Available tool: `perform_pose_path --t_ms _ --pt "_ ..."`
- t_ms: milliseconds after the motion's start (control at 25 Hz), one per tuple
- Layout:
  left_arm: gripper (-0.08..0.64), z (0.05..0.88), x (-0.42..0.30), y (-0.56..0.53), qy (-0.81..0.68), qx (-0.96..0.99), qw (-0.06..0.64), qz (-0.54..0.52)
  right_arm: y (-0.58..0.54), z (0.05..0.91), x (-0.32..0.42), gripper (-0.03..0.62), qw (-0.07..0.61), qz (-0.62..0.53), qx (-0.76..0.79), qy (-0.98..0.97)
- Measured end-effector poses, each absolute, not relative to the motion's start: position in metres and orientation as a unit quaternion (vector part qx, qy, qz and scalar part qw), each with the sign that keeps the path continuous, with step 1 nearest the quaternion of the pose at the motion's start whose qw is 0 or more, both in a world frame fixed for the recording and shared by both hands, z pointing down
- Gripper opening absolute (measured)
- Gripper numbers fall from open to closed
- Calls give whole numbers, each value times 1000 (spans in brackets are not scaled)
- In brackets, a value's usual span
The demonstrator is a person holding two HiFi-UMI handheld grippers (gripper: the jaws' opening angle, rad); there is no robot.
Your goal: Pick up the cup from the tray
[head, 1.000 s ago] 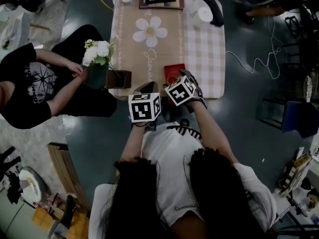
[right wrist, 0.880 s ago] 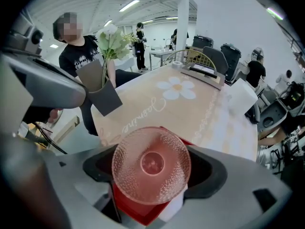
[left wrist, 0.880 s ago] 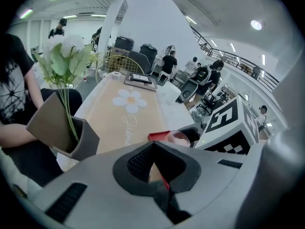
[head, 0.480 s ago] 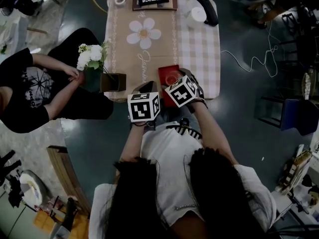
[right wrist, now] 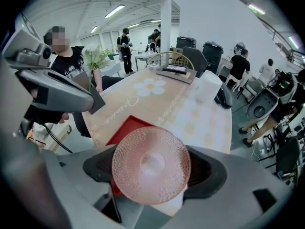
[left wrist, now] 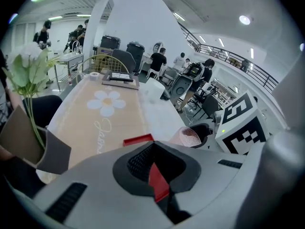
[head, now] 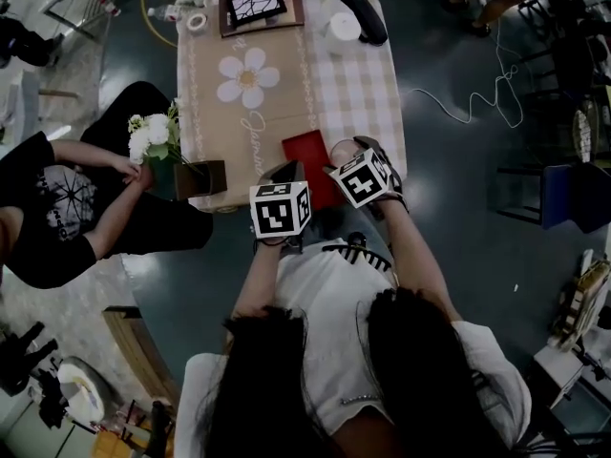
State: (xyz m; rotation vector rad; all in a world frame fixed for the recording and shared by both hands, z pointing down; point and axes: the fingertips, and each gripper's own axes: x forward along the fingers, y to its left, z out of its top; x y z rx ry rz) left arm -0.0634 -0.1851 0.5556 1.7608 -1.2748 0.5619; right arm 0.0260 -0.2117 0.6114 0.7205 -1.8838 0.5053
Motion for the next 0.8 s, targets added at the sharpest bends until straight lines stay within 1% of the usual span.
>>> perform_pose_path --t_ms 240,400,800 --pt "2 553 -40 -194 -499 718 422 237 -220 618 57 411 512 209 311 -773" --pt "2 556 -30 -192 -491 721 423 247 -217 632 76 411 529 205 307 -764" --pt "2 562 -30 -195 -494 713 426 256 -209 642 82 411 525 209 301 -768"
